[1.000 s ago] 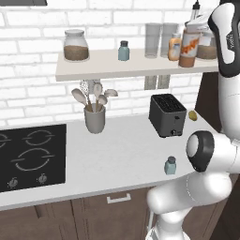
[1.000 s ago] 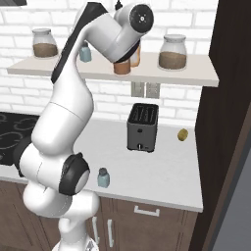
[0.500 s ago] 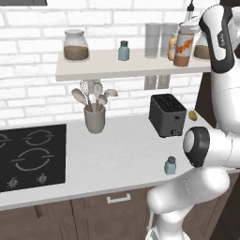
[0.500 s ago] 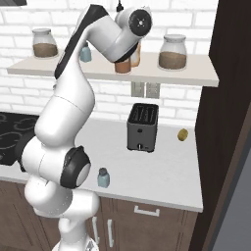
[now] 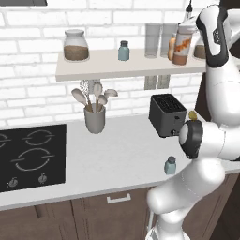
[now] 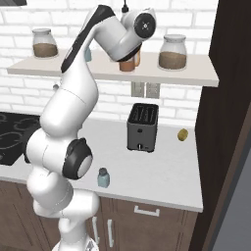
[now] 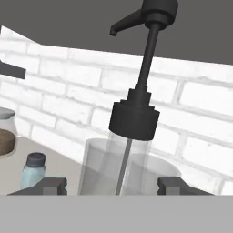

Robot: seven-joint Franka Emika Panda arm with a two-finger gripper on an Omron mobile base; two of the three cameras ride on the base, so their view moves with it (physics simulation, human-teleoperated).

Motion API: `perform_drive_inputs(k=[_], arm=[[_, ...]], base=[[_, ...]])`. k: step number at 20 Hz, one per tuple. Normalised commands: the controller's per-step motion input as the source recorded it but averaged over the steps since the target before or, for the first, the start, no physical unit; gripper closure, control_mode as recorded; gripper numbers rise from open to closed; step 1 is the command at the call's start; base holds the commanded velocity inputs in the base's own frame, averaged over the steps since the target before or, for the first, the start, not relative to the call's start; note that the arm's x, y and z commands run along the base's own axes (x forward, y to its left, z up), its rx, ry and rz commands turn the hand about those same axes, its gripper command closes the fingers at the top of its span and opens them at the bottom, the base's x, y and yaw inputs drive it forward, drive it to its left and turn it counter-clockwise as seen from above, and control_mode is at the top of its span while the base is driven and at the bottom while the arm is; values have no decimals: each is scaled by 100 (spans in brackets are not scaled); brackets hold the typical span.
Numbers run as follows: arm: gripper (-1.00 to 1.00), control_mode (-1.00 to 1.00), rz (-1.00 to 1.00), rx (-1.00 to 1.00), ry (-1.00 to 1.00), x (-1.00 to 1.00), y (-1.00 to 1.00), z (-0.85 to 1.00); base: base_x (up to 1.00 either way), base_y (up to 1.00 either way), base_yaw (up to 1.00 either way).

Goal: Put the shaker and condiment bottle from the counter next to their counterparts in the cabinet.

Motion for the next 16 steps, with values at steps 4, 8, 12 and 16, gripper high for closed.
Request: perform_drive_inputs(k=[4, 8, 12, 16], arm=[[100, -100, 0, 2, 0, 43, -3, 0], [100, -100, 0, 2, 0, 33, -17, 0], [100, -100, 0, 1, 0, 13, -26, -1], [100, -100, 0, 0, 0, 2, -11, -11]], base=[[0, 0, 0], [0, 0, 0], [0, 0, 0], [0, 0, 0]])
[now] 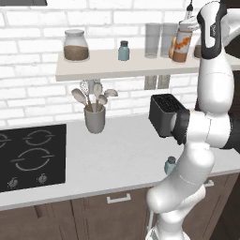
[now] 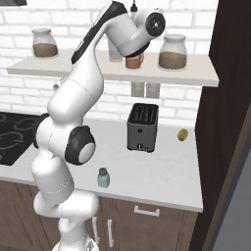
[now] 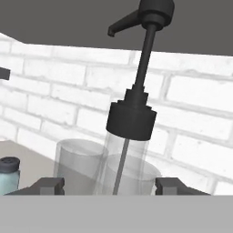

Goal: Put the shaker and condiment bottle from the counter next to their counterparts in the cabinet.

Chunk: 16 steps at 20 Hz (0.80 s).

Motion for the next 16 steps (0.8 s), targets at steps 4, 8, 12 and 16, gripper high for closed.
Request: perform_drive_inputs(k=[4, 8, 12, 16], arm=[[-100, -100, 1, 0, 0, 0, 0, -29], [-100, -100, 1, 0, 0, 6, 0, -10], [-100, -100, 2, 1, 0, 1, 0, 13], [-100, -100, 0, 3, -1, -8, 0, 46]], base=[[0, 0, 0], [0, 0, 0], [0, 0, 0], [0, 0, 0]])
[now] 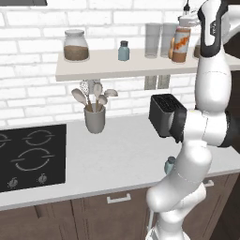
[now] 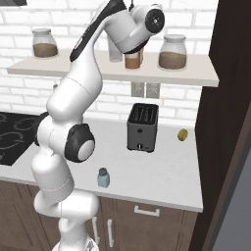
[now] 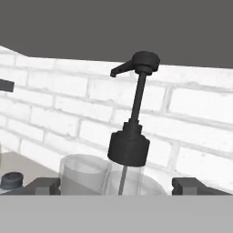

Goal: Put the shaker and condiment bottle from the counter next to their counterparts in the cabinet.

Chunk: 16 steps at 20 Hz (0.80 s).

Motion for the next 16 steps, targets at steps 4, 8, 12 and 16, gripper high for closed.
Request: perform_drive_inputs(k=[4, 8, 12, 16], arm=[[-100, -100, 0, 4, 0, -79, -2, 49], [-100, -100, 0, 2, 0, -100, 0, -2], [-100, -100, 0, 0, -2, -100, 0, -50], [-100, -100, 0, 1, -9, -100, 0, -75]], base=[[0, 0, 0], [0, 0, 0], [0, 0, 0], [0, 0, 0]])
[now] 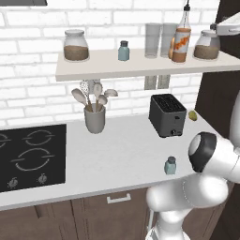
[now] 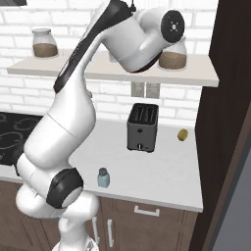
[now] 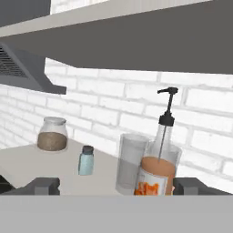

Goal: Put the shaker and condiment bottle from the counter next to their counterparts in the cabinet.

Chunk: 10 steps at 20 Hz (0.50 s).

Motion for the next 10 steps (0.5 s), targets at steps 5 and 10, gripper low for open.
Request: perform_drive_inputs(k=[5, 10], arm=[[-100, -100, -6, 3, -15, -100, 11, -88], [-100, -100, -11, 0, -10, -100, 44, -98]], base=[[0, 0, 0], [0, 0, 0]])
